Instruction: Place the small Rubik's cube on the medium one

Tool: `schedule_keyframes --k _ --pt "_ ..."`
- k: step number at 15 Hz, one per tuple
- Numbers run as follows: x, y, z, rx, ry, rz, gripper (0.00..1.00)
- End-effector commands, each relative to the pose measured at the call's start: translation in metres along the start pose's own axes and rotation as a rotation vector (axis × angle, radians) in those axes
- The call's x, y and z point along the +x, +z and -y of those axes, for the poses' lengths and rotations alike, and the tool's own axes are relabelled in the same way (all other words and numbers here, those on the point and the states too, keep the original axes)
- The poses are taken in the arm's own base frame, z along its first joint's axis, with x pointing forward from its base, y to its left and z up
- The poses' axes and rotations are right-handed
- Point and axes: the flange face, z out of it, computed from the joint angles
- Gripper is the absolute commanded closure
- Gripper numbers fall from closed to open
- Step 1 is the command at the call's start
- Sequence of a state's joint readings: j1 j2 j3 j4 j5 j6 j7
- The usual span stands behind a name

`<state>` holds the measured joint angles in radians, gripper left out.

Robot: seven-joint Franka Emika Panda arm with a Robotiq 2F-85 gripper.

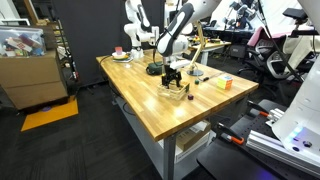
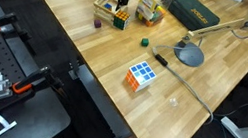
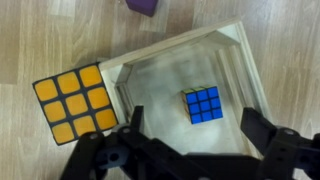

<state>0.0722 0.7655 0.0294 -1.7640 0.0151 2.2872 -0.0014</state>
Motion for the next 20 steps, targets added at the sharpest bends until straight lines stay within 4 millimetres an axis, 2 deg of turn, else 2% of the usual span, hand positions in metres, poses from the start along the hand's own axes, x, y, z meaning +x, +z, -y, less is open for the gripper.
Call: schedule_keyframes --k 1,3,5,7,8,11,16,17,18,20 --pt "0.006 0.017 0.004 0.041 -0.018 0.029 0.00" --pt "0.007 0.019 0.004 0.051 -0.019 0.033 0.00" --pt "0.009 0.020 0.003 0.050 -0.011 0.033 0.23" --pt "0.011 0.022 0.003 0.057 -0.001 0.036 0.21" --pt "0.012 0.026 0.003 0.060 0.008 0.041 0.24" --pt "0.013 0.026 0.001 0.075 0.021 0.048 0.13" --pt "0.013 0.027 0.001 0.077 0.024 0.052 0.11" --pt "0.014 0.027 0.002 0.076 0.022 0.053 0.16" --pt "0.014 0.028 0.002 0.074 0.021 0.053 0.36" --pt "0.016 0.028 0.002 0.083 0.020 0.054 0.51"
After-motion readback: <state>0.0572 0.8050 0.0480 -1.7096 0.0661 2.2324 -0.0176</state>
